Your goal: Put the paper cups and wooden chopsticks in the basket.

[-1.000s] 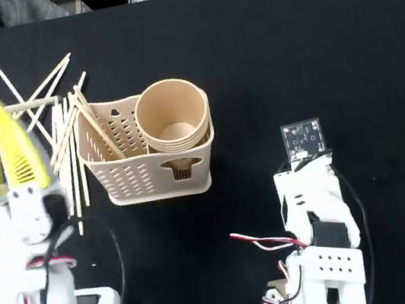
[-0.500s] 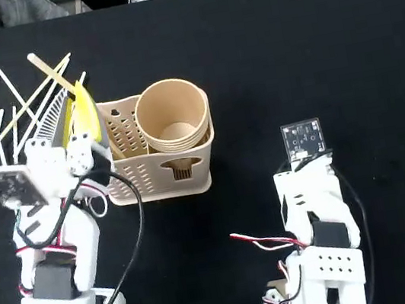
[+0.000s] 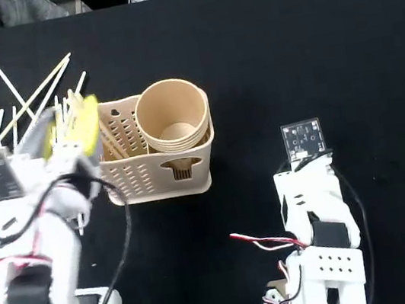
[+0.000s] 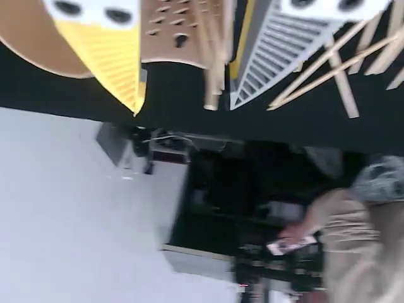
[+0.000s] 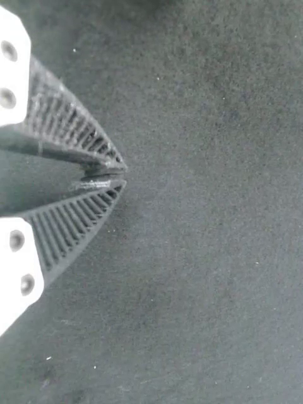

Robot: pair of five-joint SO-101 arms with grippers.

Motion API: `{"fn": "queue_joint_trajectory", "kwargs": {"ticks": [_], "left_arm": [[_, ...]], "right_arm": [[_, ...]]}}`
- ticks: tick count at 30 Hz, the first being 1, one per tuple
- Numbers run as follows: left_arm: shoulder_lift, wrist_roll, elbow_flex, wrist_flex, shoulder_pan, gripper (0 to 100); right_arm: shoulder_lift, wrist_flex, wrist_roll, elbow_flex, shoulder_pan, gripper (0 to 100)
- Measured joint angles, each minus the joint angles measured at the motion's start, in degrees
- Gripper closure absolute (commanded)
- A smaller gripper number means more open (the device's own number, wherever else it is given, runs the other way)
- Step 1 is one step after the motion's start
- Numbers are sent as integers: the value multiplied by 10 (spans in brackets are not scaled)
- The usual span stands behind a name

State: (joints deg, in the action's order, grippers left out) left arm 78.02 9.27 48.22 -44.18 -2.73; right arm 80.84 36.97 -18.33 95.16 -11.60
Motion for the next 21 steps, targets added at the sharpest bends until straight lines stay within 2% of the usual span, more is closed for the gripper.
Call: {"fn": "queue_joint_trajectory", "kwargs": {"ticks": [5, 8, 16, 21], "left_arm": [[-93, -62, -146, -146, -131, 782], [-202, -118, -214, -196, -197, 782], [-546, -203, -324, -217, -311, 783], [-747, -244, -404, -217, -342, 787]], "right_arm": [[0, 0, 0, 0, 0, 986], [0, 0, 0, 0, 0, 986], [0, 0, 0, 0, 0, 986], [0, 0, 0, 0, 0, 986]]}}
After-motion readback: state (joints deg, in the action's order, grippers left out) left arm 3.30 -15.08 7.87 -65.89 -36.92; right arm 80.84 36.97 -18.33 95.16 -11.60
